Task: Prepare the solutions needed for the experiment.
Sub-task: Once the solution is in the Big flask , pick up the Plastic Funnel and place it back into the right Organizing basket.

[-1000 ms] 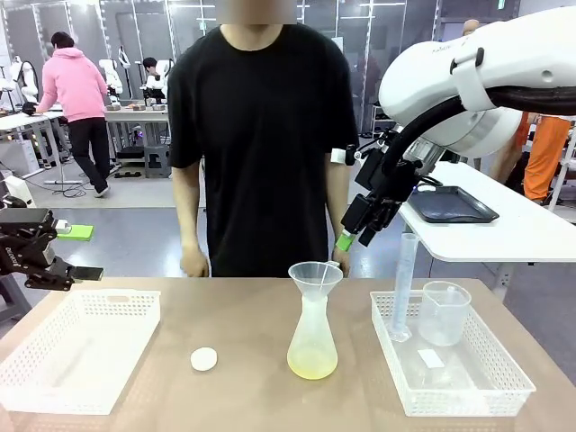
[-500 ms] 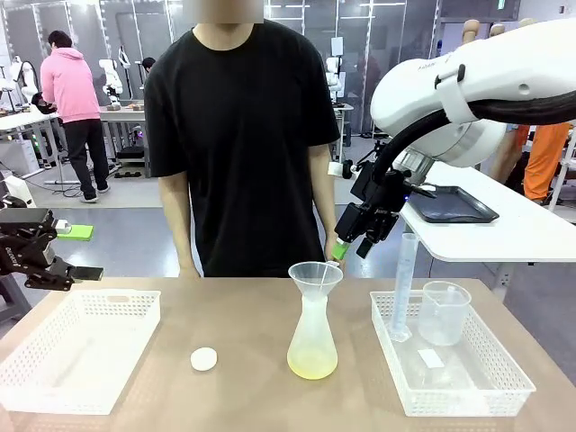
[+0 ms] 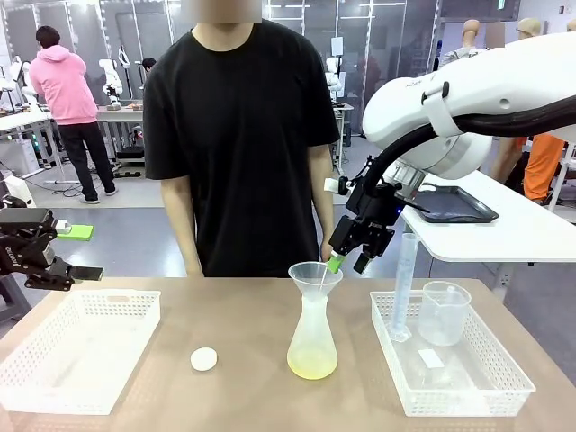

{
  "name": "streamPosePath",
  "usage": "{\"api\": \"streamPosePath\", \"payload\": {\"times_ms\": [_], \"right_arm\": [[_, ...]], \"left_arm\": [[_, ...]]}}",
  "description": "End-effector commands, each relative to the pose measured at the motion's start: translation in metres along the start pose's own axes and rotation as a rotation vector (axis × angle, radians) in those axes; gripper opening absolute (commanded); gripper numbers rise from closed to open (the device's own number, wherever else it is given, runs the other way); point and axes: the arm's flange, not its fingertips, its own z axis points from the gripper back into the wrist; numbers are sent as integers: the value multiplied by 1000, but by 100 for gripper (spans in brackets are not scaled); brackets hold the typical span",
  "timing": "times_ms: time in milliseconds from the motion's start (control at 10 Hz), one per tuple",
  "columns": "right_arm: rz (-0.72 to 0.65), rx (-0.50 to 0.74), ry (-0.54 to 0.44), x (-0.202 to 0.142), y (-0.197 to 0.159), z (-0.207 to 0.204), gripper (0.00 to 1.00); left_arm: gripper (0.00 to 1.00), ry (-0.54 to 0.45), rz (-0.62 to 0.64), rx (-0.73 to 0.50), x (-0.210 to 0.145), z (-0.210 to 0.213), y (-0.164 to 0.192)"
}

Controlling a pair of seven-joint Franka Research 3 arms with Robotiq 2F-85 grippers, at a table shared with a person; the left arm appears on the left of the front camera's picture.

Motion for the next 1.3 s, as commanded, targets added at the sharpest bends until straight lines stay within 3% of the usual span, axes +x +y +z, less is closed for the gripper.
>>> {"api": "streamPosePath", "payload": {"times_ms": [0,400,1200], "right_arm": [[-45,54,1,2,5,-4,88],[-88,67,0,5,7,-16,85],[-134,54,-8,8,8,-30,12]], "left_arm": [[100,-4,-7,-19,3,-1,-2],[100,-4,-7,-19,3,-1,-2],[100,-4,-7,-19,3,-1,-2]]}}
